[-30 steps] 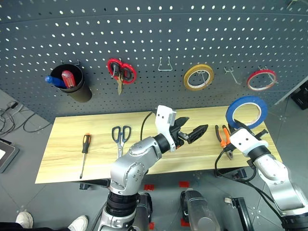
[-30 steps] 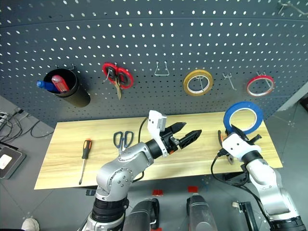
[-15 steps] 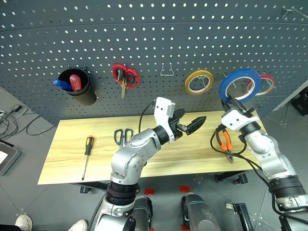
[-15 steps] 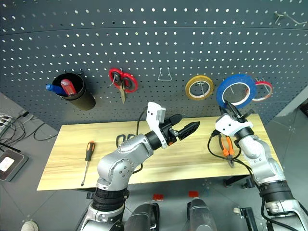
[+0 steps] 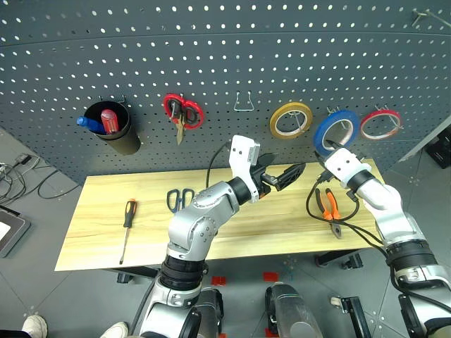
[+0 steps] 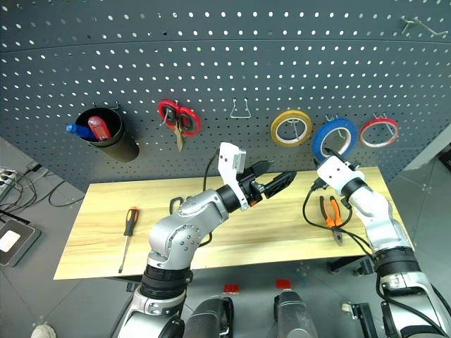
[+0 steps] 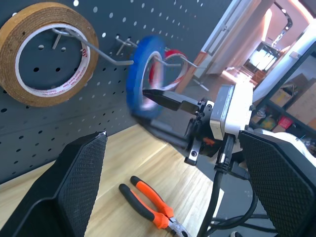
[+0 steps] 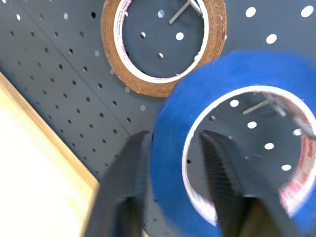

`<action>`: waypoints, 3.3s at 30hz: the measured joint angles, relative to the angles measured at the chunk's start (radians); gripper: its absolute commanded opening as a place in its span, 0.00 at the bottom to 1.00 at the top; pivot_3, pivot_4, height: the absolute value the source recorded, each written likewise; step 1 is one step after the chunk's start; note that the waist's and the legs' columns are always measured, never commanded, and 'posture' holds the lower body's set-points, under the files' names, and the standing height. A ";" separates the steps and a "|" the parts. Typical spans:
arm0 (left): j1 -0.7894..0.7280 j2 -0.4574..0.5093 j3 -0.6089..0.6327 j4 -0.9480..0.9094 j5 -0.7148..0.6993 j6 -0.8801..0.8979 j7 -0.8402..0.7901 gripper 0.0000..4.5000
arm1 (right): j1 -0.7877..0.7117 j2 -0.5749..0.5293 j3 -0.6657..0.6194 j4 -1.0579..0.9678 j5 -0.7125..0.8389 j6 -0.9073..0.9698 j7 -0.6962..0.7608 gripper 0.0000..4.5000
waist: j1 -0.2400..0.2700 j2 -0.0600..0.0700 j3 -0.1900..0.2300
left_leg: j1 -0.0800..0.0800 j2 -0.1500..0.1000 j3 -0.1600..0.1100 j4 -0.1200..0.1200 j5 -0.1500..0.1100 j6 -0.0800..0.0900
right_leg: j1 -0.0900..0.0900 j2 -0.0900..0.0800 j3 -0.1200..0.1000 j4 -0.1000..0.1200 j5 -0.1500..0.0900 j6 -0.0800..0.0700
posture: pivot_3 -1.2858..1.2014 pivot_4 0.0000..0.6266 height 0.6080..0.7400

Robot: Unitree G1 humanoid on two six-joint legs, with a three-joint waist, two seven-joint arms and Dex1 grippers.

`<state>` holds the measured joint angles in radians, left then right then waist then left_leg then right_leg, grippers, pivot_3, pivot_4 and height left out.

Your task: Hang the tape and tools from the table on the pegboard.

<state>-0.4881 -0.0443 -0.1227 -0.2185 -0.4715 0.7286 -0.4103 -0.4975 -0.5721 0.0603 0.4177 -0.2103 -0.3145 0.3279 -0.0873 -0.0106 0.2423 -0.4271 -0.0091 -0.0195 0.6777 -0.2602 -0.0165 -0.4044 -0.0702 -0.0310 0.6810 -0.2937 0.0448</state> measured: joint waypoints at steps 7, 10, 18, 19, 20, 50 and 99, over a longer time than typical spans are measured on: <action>0.001 -0.004 -0.013 0.003 0.000 -0.007 -0.002 1.00 | 0.068 0.000 -0.020 -0.074 0.040 0.069 0.021 1.00 | 0.000 0.000 0.000 | 0.000 0.000 0.001 0.000 0.000 0.001 | 0.000 0.000 0.001 0.001 0.000 0.000 | 0.42 0.32 1.00; 0.011 0.012 -0.034 0.004 0.007 -0.021 -0.017 1.00 | 0.134 -0.008 -0.045 -0.169 0.056 0.128 0.031 1.00 | 0.001 0.000 0.000 | 0.000 0.000 0.001 0.001 -0.001 0.001 | 0.000 0.000 0.001 0.001 0.000 0.000 | 0.42 0.35 1.00; 0.117 0.256 -0.202 0.032 0.189 -0.159 -0.130 1.00 | 0.248 -0.020 -0.081 -0.523 0.189 0.818 0.154 1.00 | -0.014 -0.002 0.005 | 0.007 0.001 0.008 0.001 -0.008 0.013 | 0.002 0.000 0.017 0.001 0.001 -0.001 | 0.41 0.50 1.00; 0.130 0.265 -0.219 0.035 0.205 -0.178 -0.141 1.00 | 0.198 0.008 -0.084 -0.530 0.210 0.951 0.151 1.00 | -0.018 -0.003 0.007 | 0.008 0.001 0.009 0.001 -0.009 0.015 | 0.003 -0.001 0.018 0.001 0.001 -0.002 | 0.41 0.52 1.00; 0.135 0.269 -0.236 0.040 0.217 -0.194 -0.151 1.00 | 0.153 0.029 -0.085 -0.530 0.229 1.050 0.149 1.00 | -0.023 -0.003 0.012 | 0.010 0.001 0.009 0.002 -0.009 0.016 | 0.005 -0.001 0.019 0.001 0.001 -0.002 | 0.41 0.53 1.00; 0.193 0.254 -0.298 0.110 0.376 -0.320 -0.151 1.00 | -0.262 0.164 -0.107 -0.001 0.275 1.409 -0.033 1.00 | -0.026 -0.007 0.103 | 0.007 0.002 0.014 0.002 -0.012 0.021 | 0.000 -0.003 0.022 0.000 0.001 -0.001 | 0.44 0.69 1.00; 0.332 0.166 -0.023 -0.552 0.235 0.108 0.170 1.00 | -0.093 0.412 0.008 -0.598 0.340 0.706 0.035 0.67 | 0.004 -0.013 0.043 | -0.006 0.002 0.018 0.002 -0.006 0.010 | -0.016 -0.001 0.021 -0.001 0.006 0.005 | 0.48 0.27 1.00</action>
<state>-0.1564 0.1220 -0.1457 -0.7705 -0.2365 0.8362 -0.2400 -0.5901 -0.1605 0.0685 -0.1801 0.1297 0.3914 0.3628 -0.0830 -0.0235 0.2849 -0.4331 -0.0070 -0.0014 0.6793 -0.2664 -0.0066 -0.4201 -0.0716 -0.0095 0.6804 -0.2872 0.0496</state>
